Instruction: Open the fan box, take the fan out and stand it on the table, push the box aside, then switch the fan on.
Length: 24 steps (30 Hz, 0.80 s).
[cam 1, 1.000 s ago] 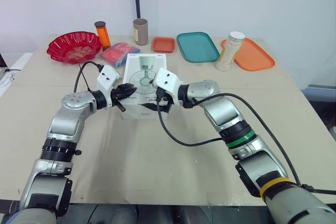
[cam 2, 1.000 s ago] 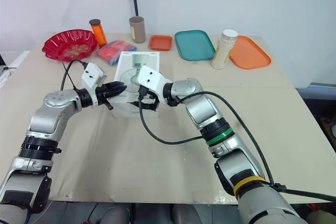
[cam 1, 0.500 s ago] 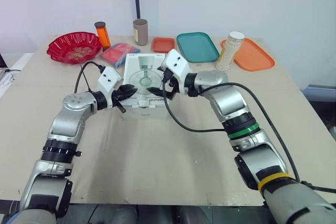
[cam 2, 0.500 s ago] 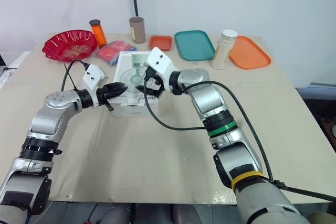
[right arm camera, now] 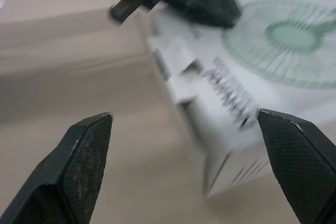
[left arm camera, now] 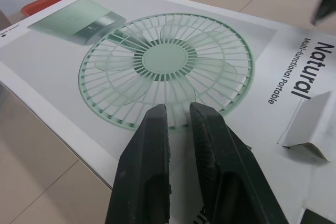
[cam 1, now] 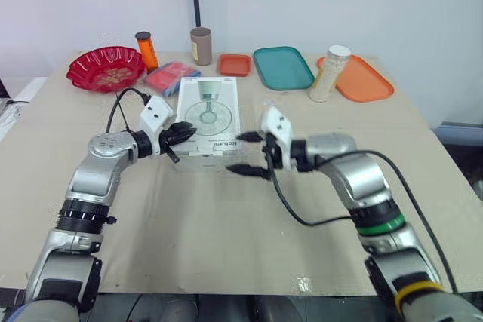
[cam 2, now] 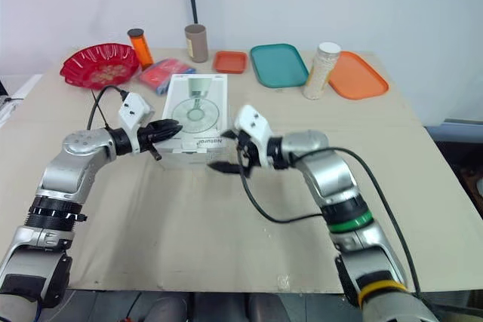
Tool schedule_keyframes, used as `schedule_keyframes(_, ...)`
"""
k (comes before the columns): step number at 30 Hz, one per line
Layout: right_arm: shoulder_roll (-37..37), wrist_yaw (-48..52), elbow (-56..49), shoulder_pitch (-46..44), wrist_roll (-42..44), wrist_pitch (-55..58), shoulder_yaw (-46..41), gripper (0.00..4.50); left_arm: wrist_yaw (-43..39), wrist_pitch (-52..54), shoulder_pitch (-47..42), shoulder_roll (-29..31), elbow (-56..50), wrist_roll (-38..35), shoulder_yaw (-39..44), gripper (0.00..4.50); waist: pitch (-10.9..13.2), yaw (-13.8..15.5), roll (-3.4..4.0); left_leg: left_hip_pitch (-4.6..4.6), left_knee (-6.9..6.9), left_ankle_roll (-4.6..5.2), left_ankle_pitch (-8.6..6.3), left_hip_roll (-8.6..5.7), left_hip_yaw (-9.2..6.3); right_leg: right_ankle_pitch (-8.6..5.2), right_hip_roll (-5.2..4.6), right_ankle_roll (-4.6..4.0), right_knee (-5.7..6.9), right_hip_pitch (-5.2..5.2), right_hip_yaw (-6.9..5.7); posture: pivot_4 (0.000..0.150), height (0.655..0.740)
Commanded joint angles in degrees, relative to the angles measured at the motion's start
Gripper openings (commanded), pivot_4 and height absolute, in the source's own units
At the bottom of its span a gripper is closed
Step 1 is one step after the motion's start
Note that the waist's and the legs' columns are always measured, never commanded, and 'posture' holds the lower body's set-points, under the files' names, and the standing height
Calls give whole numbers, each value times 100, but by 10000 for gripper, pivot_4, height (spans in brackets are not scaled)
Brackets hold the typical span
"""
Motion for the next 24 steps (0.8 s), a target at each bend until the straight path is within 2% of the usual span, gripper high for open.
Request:
schedule_keyframes(1, -59, -12, -450, 64, 91, 19, 18, 45000, -138, 118, 94, 68, 68, 101, -157, 8033, -2, -22, 3, 2, -1, 2, 1, 1, -1, 1, 3, -1, 0, 0, 0, 1500, 7400)
schedule_keyframes(6, 108, -261, -184, 155, -166, -147, 255, 45000, -258, 107, 89, 116, 66, 134, -204, 8033, -2, -23, 3, 2, -2, 2, 1, 1, -1, -1, 3, 2, -6, 5, 1, 1500, 7400)
schedule_keyframes(11, 99, -206, -400, 273, -76, -110, 355, 45000, -343, 93, 60, 173, 109, 150, -212, 8033, -2, -15, 3, 1, -2, 2, 1, 0, -2, -2, 2, 2, -6, 5, 0, 1500, 7400)
schedule_keyframes(18, -477, 673, -1387, 1057, 557, -222, 300, 45000, -429, 26, -35, 278, 208, 196, -215, 8033, -2, 0, 3, 1, -3, 2, 1, 0, -3, -2, 2, 3, -6, 5, -1, 1500, 7400)
schedule_keyframes(22, -540, 615, -1238, 1126, 516, -236, 284, 45000, -507, -40, -49, 355, 226, 228, -217, 8033, -2, -9, 3, 1, -1, 3, 0, 0, -3, -3, 3, 5, -6, 5, 1, 1500, 7400)
schedule_keyframes(24, -476, 308, -784, 1020, 201, -337, 322, 45000, -541, -49, -43, 375, 206, 245, -222, 8033, -2, -12, 3, 6, -1, 2, 2, 2, -3, -2, 6, 3, -4, 7, 1, 1500, 7400)
